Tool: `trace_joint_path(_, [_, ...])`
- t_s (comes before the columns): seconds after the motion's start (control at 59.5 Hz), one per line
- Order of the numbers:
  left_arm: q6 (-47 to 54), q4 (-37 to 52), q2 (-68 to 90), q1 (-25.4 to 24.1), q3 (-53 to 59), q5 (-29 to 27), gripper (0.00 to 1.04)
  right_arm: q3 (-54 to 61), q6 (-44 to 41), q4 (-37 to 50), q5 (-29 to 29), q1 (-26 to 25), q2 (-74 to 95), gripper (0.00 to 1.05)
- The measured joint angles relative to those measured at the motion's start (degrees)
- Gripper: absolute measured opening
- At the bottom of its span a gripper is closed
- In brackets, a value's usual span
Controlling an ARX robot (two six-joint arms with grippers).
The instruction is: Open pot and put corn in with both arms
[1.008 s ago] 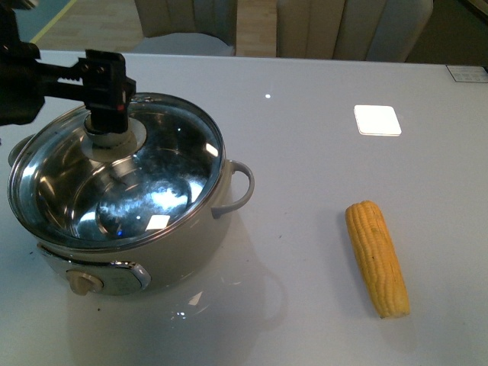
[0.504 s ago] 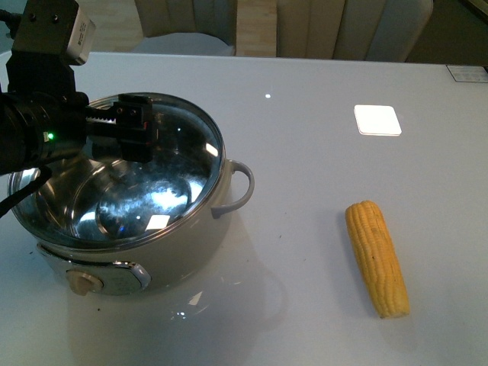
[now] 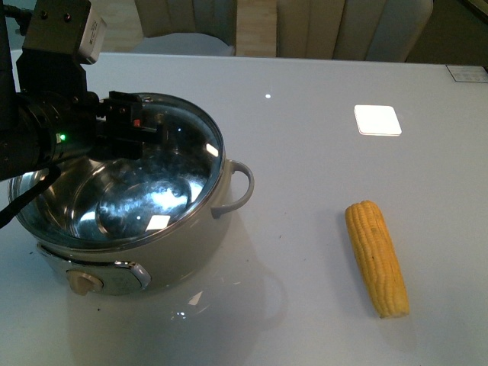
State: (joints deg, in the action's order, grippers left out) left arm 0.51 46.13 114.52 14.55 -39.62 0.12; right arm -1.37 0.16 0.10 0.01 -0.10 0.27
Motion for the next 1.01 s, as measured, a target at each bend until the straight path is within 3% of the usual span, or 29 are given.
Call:
trace_joint_path(0.79, [1.8,-13.2,-12.5,0.3,-5.4,-3.1,0.41,0.0,0.0,0.0,0.0,0.0,0.0,0.96])
trace_joint_path(1.008, [1.8,-14.5,-17.8,-4.2,-5.6,-2.2,0.41,0.0,0.0,0.0,0.0,0.0,0.0,0.96])
